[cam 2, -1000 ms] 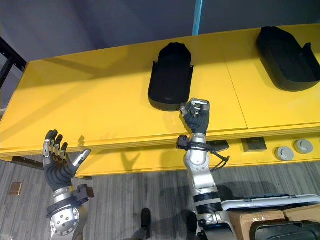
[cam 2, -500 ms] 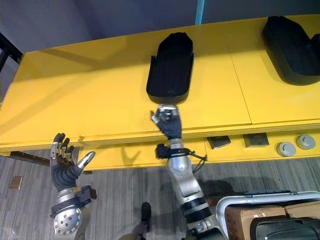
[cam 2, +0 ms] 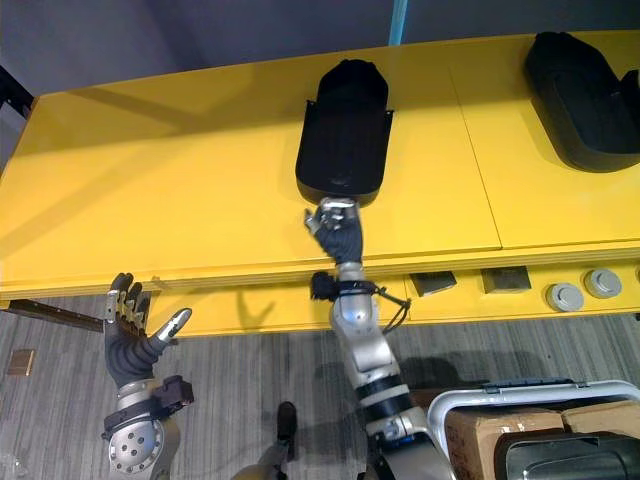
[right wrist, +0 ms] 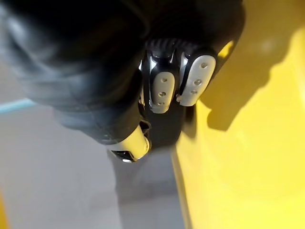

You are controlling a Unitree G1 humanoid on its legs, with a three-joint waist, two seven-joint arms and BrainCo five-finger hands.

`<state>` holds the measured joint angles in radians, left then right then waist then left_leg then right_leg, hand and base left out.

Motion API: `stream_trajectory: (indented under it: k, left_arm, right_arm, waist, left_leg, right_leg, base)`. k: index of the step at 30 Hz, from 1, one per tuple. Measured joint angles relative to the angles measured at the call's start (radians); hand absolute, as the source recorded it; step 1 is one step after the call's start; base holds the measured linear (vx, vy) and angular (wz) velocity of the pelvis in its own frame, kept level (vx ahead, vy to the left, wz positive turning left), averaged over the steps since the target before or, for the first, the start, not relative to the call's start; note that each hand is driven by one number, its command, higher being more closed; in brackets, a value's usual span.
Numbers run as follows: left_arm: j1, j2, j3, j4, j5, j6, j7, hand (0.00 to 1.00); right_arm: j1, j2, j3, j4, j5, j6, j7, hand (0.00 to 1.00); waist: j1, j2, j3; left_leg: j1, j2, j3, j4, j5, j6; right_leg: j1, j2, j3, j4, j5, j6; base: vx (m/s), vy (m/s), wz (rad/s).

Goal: Walk over and take plastic housings, then place them on the shelf

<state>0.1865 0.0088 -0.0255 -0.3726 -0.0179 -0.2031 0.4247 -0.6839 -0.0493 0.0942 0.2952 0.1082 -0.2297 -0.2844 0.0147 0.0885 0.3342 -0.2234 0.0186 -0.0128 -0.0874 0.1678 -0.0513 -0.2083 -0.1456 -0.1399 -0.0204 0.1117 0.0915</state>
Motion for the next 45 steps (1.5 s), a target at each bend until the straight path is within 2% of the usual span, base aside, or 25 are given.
stream_trajectory:
  k: [7,22,24,26,27,29,30,31,32,33,34,35,36,37,39,41,42,43,44,45]
  left_arm:
    - [0.003,-0.001,0.000,-0.001,-0.014,0.000,-0.001,0.00]
    - [-0.010,-0.006,0.000,-0.001,-0.018,0.000,-0.018,0.00]
    - [-0.027,-0.008,-0.002,0.000,-0.018,0.000,-0.018,0.00]
    - [-0.052,-0.013,-0.005,0.002,-0.016,0.004,-0.018,0.00]
    - [-0.057,-0.013,-0.005,0.002,-0.016,0.005,-0.018,0.00]
    - [-0.055,-0.005,0.006,0.003,-0.015,0.015,-0.020,0.00]
    - [-0.052,0.000,0.008,0.003,-0.014,0.017,-0.023,0.00]
    - [-0.035,0.010,0.019,0.003,-0.013,0.022,-0.032,0.00]
    - [-0.021,0.018,0.023,0.003,-0.008,0.025,-0.037,0.00]
    - [-0.015,0.021,0.032,0.003,-0.002,0.025,-0.038,0.00]
    - [-0.011,0.023,0.034,0.003,0.007,0.026,-0.043,0.00]
    - [-0.011,0.022,0.034,0.003,0.010,0.026,-0.044,0.00]
    - [-0.017,0.019,0.027,0.002,0.017,0.027,-0.048,0.00]
    - [-0.023,0.016,0.023,0.001,0.025,0.027,-0.056,0.00]
    - [-0.027,0.010,0.004,0.000,0.041,0.026,-0.065,0.00]
    - [-0.029,0.011,-0.009,0.001,0.052,0.026,-0.067,0.00]
    - [-0.056,0.025,-0.036,0.004,0.063,0.026,-0.072,0.00]
    - [-0.073,0.030,-0.046,0.009,0.065,0.026,-0.078,0.00]
    - [-0.113,0.038,-0.053,0.028,0.082,0.025,-0.086,0.00]
    - [-0.130,0.040,-0.047,0.041,0.090,0.022,-0.091,0.00]
  right_arm:
    - [-0.058,-0.025,-0.020,0.051,0.000,0.021,-0.027,1.00]
    - [-0.100,-0.055,-0.053,0.084,-0.001,0.026,-0.031,1.00]
    - [-0.075,-0.054,-0.053,0.049,-0.001,0.035,-0.030,1.00]
    - [0.098,-0.046,-0.048,-0.165,-0.022,0.043,-0.025,1.00]
    - [0.148,-0.038,-0.041,-0.220,-0.030,0.043,-0.019,0.00]
    - [0.330,-0.010,0.009,-0.410,-0.042,0.040,0.015,0.00]
    - [0.373,-0.009,0.017,-0.451,-0.041,0.034,0.033,0.00]
    - [0.453,-0.010,0.027,-0.520,-0.039,0.026,0.064,0.00]
    - [0.528,-0.014,0.009,-0.588,-0.034,0.012,0.085,0.00]
    - [0.561,-0.014,-0.012,-0.614,-0.031,0.005,0.098,0.00]
    - [0.617,-0.022,-0.067,-0.656,-0.016,-0.010,0.117,0.00]
    - [0.640,-0.028,-0.099,-0.673,-0.011,-0.013,0.123,0.00]
    - [0.714,-0.043,-0.195,-0.718,0.005,-0.023,0.139,0.00]
    - [0.767,-0.044,-0.270,-0.744,0.005,-0.026,0.152,0.00]
    - [0.899,-0.024,-0.419,-0.791,0.004,-0.025,0.169,0.00]
    - [0.962,-0.009,-0.468,-0.800,0.002,-0.024,0.170,0.00]
    - [0.992,-0.001,-0.477,-0.801,-0.001,-0.024,0.170,0.00]
    - [0.997,0.009,-0.480,-0.801,-0.001,-0.023,0.170,0.00]
    - [0.993,0.036,-0.485,-0.800,-0.022,-0.021,0.166,0.00]
    - [0.984,0.048,-0.483,-0.799,-0.036,-0.019,0.164,0.00]
  waist:
    - [0.000,0.001,0.001]
    - [0.000,0.005,0.005]
    - [-0.001,0.004,0.005]
    - [-0.004,0.002,0.007]
    - [-0.008,0.000,0.007]
    - [-0.033,-0.027,0.002]
    - [-0.034,-0.040,-0.005]
    - [-0.039,-0.073,-0.024]
    - [-0.056,-0.108,-0.045]
    - [-0.063,-0.125,-0.056]
    - [-0.078,-0.152,-0.082]
    - [-0.085,-0.157,-0.096]
    - [-0.107,-0.156,-0.129]
    - [-0.123,-0.154,-0.142]
    - [-0.160,-0.156,-0.165]
    - [-0.169,-0.156,-0.166]
    - [-0.183,-0.155,-0.167]
    - [-0.190,-0.155,-0.167]
    - [-0.193,-0.143,-0.168]
    - [-0.191,-0.137,-0.164]
  left_leg:
    - [-0.001,-0.001,-0.005,0.000,0.000,0.000]
    - [-0.008,-0.006,-0.018,0.000,0.005,0.001]
    - [-0.005,-0.005,-0.017,0.000,0.005,0.001]
    - [0.020,-0.005,-0.015,0.000,0.004,0.001]
    - [0.029,-0.005,-0.009,0.000,0.002,0.000]
    - [0.078,0.005,0.044,0.001,-0.024,-0.005]
    - [0.093,0.010,0.069,0.001,-0.035,-0.010]
    - [0.122,0.022,0.114,0.010,-0.069,-0.029]
    - [0.136,0.030,0.130,0.050,-0.109,-0.045]
    - [0.138,0.031,0.123,0.081,-0.137,-0.054]
    - [0.126,0.032,0.082,0.164,-0.199,-0.058]
    - [0.112,0.034,0.047,0.206,-0.226,-0.055]
    - [0.082,0.043,-0.018,0.297,-0.292,-0.047]
    - [0.075,0.050,-0.012,0.333,-0.317,-0.046]
    - [0.095,0.055,0.038,0.354,-0.343,-0.033]
    - [0.132,0.053,0.132,0.341,-0.353,-0.019]
    - [0.128,0.053,0.220,0.357,-0.366,0.003]
    - [0.119,0.055,0.253,0.368,-0.371,0.012]
    - [0.106,0.083,0.333,0.361,-0.367,0.035]
    - [0.107,0.093,0.384,0.349,-0.362,0.041]
  right_leg:
    - [0.001,-0.001,-0.004,0.000,0.000,0.000]
    - [0.000,-0.005,-0.014,0.001,-0.001,0.000]
    - [0.002,-0.005,-0.014,0.001,-0.001,0.000]
    - [0.027,-0.004,-0.013,0.000,-0.002,0.000]
    - [0.035,-0.003,-0.010,0.000,-0.002,0.000]
    - [0.057,0.005,0.036,0.000,-0.004,-0.001]
    - [0.056,0.010,0.062,0.001,-0.004,-0.001]
    - [0.057,0.023,0.122,0.001,-0.008,-0.005]
    - [0.062,0.036,0.169,0.008,-0.014,-0.010]
    - [0.062,0.042,0.193,0.016,-0.026,-0.006]
    - [0.060,0.057,0.232,0.029,-0.037,-0.010]
    - [0.056,0.066,0.244,0.034,-0.040,-0.011]
    - [0.048,0.090,0.269,0.039,-0.041,-0.011]
    - [0.051,0.098,0.280,0.041,-0.041,-0.011]
    - [0.049,0.106,0.331,0.051,-0.023,-0.004]
    - [0.029,0.112,0.427,0.055,0.008,0.033]
    - [-0.009,0.119,0.458,0.041,0.069,0.053]
    - [-0.023,0.124,0.444,0.022,0.113,0.051]
    - [-0.038,0.134,0.391,-0.074,0.250,0.052]
    - [-0.063,0.141,0.311,-0.049,0.237,0.040]
  base:
    - [0.00,0.000,0.00]
    - [0.00,0.000,0.02]
    - [0.00,0.000,0.00]
    - [0.00,0.000,0.00]
    - [0.05,0.011,-0.20]
    - [0.05,0.011,-0.61]
    - [0.04,0.006,-1.13]
    - [0.04,0.000,-1.30]
    - [0.05,-0.005,-1.28]
    - [0.07,0.000,-1.10]
    - [0.07,0.002,-0.77]
    - [0.08,0.004,-0.89]
    - [0.09,0.019,-0.63]
    - [0.11,0.059,-0.63]
    - [0.11,0.110,-0.75]
    - [0.02,0.146,-1.60]
    - [-0.10,0.161,-1.77]
    - [-0.15,0.095,-1.94]
    - [-0.22,0.036,-1.52]
    - [-0.20,0.014,-1.95]
